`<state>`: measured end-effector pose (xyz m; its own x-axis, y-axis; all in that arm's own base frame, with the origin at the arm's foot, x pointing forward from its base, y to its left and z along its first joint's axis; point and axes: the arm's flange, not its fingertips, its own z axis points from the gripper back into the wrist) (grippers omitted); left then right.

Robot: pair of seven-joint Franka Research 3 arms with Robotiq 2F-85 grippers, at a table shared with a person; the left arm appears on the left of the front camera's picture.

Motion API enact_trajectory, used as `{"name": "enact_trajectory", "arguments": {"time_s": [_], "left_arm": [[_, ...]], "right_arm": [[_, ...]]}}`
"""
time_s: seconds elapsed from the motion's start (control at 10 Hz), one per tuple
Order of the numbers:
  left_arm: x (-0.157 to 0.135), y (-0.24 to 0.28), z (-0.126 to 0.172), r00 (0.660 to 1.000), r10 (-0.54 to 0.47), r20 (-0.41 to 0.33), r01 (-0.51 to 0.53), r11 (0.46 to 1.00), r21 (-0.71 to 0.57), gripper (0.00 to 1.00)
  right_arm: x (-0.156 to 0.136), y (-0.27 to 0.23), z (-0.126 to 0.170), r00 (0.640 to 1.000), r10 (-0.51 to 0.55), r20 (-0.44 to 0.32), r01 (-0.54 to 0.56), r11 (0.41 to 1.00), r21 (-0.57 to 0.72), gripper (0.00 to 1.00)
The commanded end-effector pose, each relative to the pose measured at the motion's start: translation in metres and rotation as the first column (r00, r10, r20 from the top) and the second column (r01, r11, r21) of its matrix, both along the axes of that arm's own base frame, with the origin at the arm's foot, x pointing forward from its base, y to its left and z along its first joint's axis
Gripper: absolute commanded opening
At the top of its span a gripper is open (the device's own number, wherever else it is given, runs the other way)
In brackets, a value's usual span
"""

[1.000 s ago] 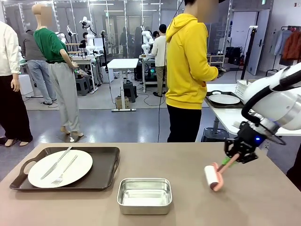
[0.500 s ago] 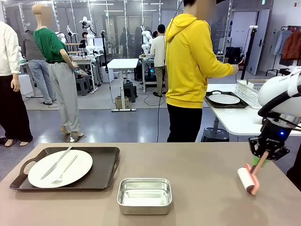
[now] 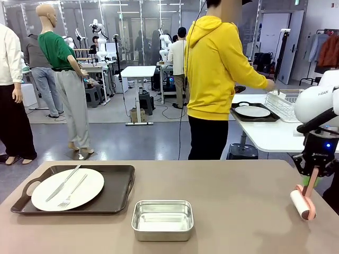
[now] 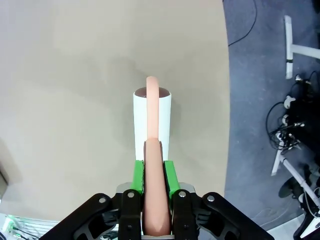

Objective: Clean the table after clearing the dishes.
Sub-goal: When the left (or right) Handle tray is removed, use the left hand (or right hand) to clean the left (or right) side of the table with the Lint Roller.

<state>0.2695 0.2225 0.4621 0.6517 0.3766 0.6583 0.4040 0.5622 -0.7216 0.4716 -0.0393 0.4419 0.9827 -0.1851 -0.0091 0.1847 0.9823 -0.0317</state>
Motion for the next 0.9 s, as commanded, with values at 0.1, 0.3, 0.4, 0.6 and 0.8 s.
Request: {"name": "enact_trajectory", "arguments": {"time_s": [0.1, 0.3, 0.4, 0.6, 0.8], "left_arm": [[0.0, 0.002, 0.003, 1.0, -0.003, 0.011, 0.003, 1.0, -0.003, 1.0], [0.0, 0.002, 0.003, 1.0, -0.003, 0.011, 0.003, 1.0, -0.003, 1.0], [0.0, 0.002, 0.003, 1.0, -0.003, 0.011, 0.003, 1.0, -0.003, 1.0], [0.0, 0.002, 0.003, 1.0, -0.003, 0.011, 0.003, 1.0, -0.003, 1.0], [0.0, 0.002, 0.003, 1.0, -0.003, 0.011, 0.003, 1.0, -0.003, 1.0]], "right_arm": [[-0.023, 0.029, 0.047, 0.997, 0.04, 0.066, -0.032, 0.993, -0.117, 0.2], [-0.028, 0.04, 0.067, 0.993, 0.101, 0.065, -0.09, 0.984, -0.153, 0.2], [-0.027, 0.043, 0.069, 0.991, 0.111, 0.08, -0.097, 0.984, -0.152, 0.2], [-0.029, 0.041, 0.071, 0.99, 0.117, 0.077, -0.107, 0.985, -0.133, 0.2], [-0.029, 0.041, 0.071, 0.99, 0.117, 0.077, -0.107, 0.985, -0.133, 0.2]]}}
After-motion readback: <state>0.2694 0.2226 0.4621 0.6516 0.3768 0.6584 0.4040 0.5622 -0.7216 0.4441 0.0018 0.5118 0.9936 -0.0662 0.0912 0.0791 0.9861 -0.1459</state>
